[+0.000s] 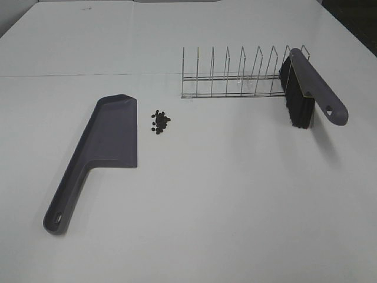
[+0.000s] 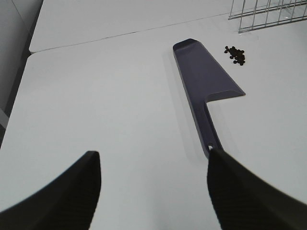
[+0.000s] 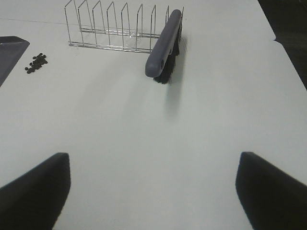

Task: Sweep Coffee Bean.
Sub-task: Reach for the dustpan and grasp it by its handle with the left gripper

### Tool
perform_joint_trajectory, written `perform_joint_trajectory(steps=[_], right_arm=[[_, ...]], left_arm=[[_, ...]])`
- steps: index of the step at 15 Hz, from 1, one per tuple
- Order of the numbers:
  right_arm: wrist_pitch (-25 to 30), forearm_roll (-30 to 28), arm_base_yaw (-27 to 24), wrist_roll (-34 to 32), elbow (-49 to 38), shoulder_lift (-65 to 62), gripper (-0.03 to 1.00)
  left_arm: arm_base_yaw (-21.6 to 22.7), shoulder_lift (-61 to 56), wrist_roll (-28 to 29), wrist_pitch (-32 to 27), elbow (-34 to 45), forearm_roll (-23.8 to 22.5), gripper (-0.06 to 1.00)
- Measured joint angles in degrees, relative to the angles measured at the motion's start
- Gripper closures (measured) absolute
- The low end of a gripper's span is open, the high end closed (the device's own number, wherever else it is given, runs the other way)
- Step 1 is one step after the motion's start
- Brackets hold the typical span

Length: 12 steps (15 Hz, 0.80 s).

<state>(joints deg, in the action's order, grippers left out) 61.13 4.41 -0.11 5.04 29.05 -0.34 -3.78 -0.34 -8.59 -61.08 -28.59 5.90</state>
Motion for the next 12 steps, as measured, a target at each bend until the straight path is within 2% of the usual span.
perform_joint_trajectory(steps=[12], right_arm=[[0.0, 0.0, 0.0, 0.0, 0.0, 0.0, 0.18]], left_arm=[[0.0, 0.0, 0.0, 0.0, 0.0, 0.0, 0.36]])
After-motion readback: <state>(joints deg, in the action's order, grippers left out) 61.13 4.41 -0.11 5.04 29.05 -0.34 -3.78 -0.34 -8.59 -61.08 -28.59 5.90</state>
